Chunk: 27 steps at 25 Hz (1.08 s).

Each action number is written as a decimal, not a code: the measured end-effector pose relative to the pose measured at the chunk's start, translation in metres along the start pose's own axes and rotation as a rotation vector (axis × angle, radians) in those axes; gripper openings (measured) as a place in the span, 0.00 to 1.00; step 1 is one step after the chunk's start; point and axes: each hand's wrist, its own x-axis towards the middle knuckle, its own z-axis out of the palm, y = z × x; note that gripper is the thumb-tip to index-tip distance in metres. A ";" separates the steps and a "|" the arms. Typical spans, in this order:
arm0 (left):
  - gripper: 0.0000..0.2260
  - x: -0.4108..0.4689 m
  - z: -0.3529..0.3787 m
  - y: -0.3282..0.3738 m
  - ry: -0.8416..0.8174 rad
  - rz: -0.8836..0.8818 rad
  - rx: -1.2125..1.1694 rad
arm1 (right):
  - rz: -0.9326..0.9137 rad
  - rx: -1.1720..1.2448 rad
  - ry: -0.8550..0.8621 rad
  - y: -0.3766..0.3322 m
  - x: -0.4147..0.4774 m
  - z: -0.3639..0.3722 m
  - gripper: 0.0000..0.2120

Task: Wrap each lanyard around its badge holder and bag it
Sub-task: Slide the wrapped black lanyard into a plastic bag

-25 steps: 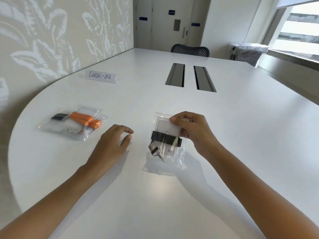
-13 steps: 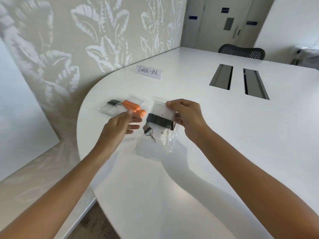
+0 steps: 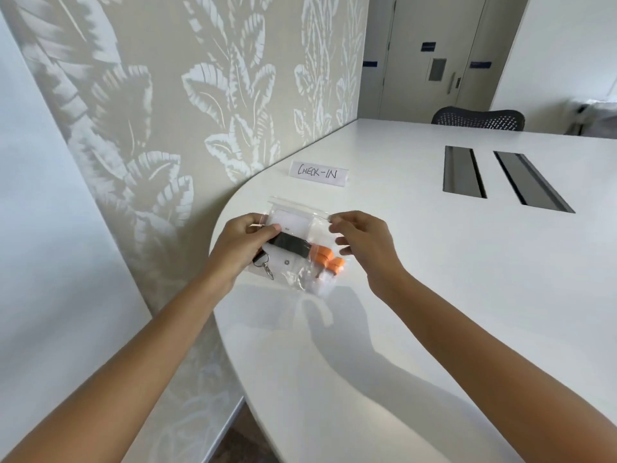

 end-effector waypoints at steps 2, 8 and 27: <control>0.05 0.026 -0.016 -0.004 0.048 -0.003 0.057 | -0.012 -0.051 0.077 0.008 0.005 0.005 0.07; 0.03 0.090 -0.035 -0.024 -0.072 -0.130 0.129 | -0.006 -0.242 0.190 0.029 0.003 0.005 0.07; 0.19 0.119 -0.008 -0.038 -0.295 -0.250 0.533 | 0.453 -0.326 -0.020 0.016 0.031 0.027 0.17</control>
